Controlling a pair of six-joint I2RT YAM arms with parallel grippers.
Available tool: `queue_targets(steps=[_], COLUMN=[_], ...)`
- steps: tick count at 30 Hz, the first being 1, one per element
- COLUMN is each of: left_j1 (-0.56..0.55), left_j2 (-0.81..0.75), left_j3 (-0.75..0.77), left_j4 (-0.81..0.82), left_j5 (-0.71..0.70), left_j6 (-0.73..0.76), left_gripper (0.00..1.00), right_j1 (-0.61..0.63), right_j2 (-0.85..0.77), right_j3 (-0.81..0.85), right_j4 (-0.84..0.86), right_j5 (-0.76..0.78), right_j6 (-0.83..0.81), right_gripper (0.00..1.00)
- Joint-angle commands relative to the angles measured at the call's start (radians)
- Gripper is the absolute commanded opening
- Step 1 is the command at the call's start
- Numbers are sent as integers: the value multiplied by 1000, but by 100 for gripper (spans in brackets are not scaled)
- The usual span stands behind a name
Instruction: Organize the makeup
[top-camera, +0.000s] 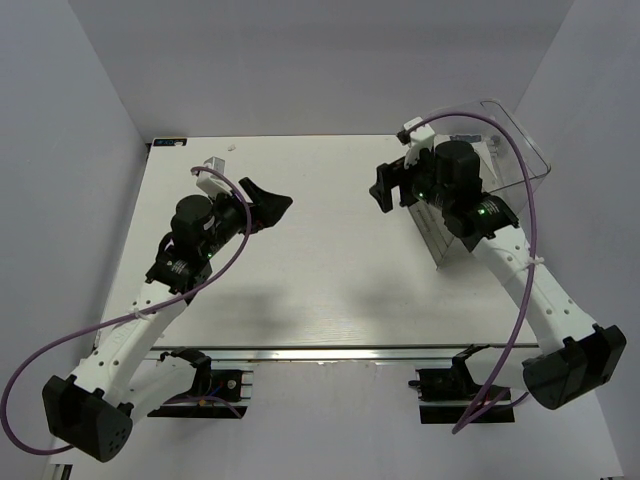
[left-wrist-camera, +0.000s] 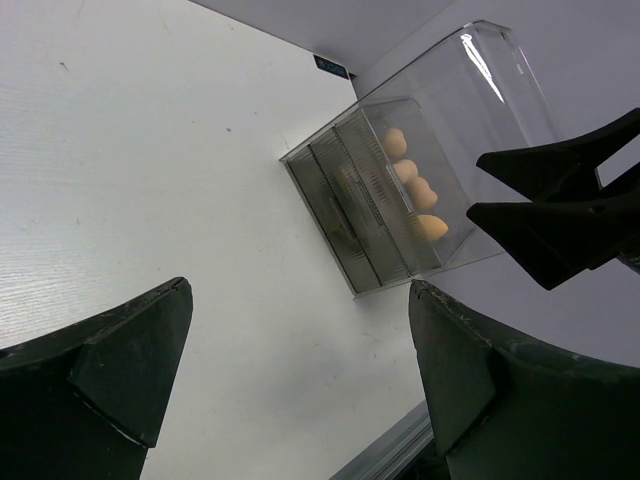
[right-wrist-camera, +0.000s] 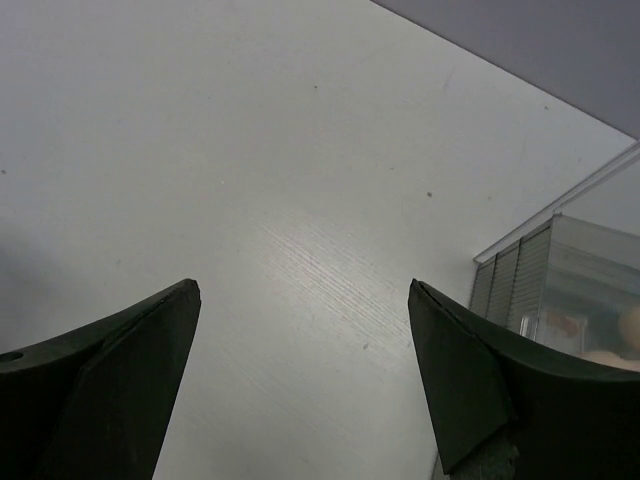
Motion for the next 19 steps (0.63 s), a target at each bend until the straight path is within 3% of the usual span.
queue_targets(steps=[1, 19], left_j1=[0, 0], left_j2=[-25, 6], left_j3=[17, 23], left_j4=[23, 63], left_j5=[26, 64], left_j6=[17, 5], left_gripper=[98, 98], right_j1=[-1, -17], right_j2=[-49, -168], right_j3=[39, -126], right_j4=[-84, -58], right_j5=[32, 156], right_j6=[61, 25], right_gripper=[89, 90])
